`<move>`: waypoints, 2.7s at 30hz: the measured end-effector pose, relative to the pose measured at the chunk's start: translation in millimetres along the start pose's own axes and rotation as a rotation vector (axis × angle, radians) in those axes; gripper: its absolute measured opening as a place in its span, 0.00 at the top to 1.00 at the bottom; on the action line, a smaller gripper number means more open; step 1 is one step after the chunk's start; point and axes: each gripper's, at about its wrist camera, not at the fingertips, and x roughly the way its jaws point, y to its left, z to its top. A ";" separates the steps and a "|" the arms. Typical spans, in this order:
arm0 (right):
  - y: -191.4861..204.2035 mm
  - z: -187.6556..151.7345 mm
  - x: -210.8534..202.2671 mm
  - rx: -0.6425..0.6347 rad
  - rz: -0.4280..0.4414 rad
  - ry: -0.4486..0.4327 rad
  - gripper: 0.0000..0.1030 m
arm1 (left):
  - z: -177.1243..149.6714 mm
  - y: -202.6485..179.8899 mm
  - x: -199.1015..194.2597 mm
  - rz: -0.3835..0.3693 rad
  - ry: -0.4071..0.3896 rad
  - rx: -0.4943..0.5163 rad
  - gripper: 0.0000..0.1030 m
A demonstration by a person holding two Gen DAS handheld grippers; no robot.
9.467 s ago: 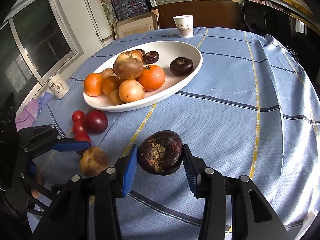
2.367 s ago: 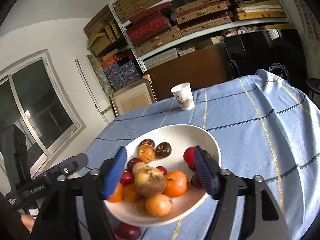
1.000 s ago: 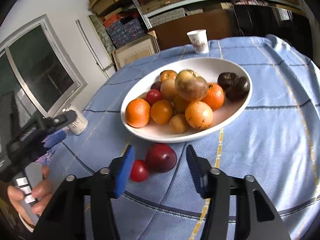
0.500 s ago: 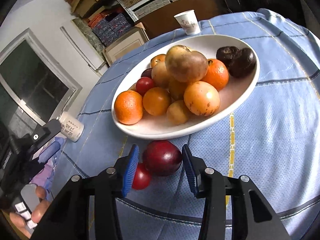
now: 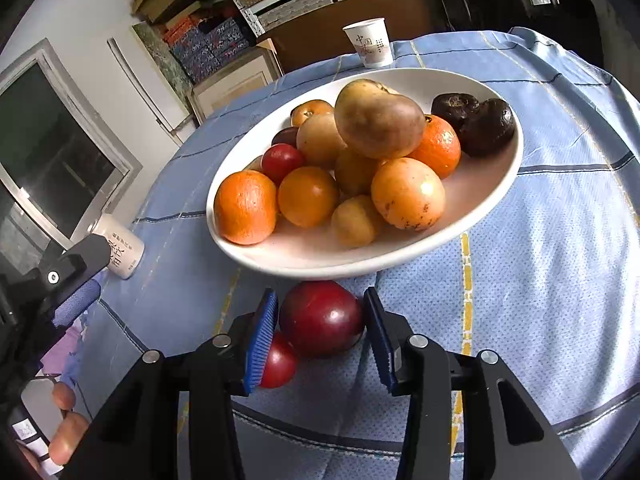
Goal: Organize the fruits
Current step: 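Grasp a dark red plum with the right tool while the left tool reaches the last red tomato, then grasp the tomato with the left tool, carry both fruits onto the plate, open both tools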
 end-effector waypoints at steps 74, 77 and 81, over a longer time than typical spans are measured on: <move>-51.6 -2.1 -56.6 -0.019 0.095 -0.047 0.62 | -64.4 -107.7 32.2 -0.162 0.138 0.581 0.72; -49.6 3.1 -70.1 -0.028 0.140 -0.132 0.62 | -44.7 -98.0 19.6 -0.228 0.081 0.489 0.72; -54.2 20.6 -78.0 0.018 0.163 -0.227 0.62 | -17.3 -89.7 15.5 -0.217 0.007 0.394 0.72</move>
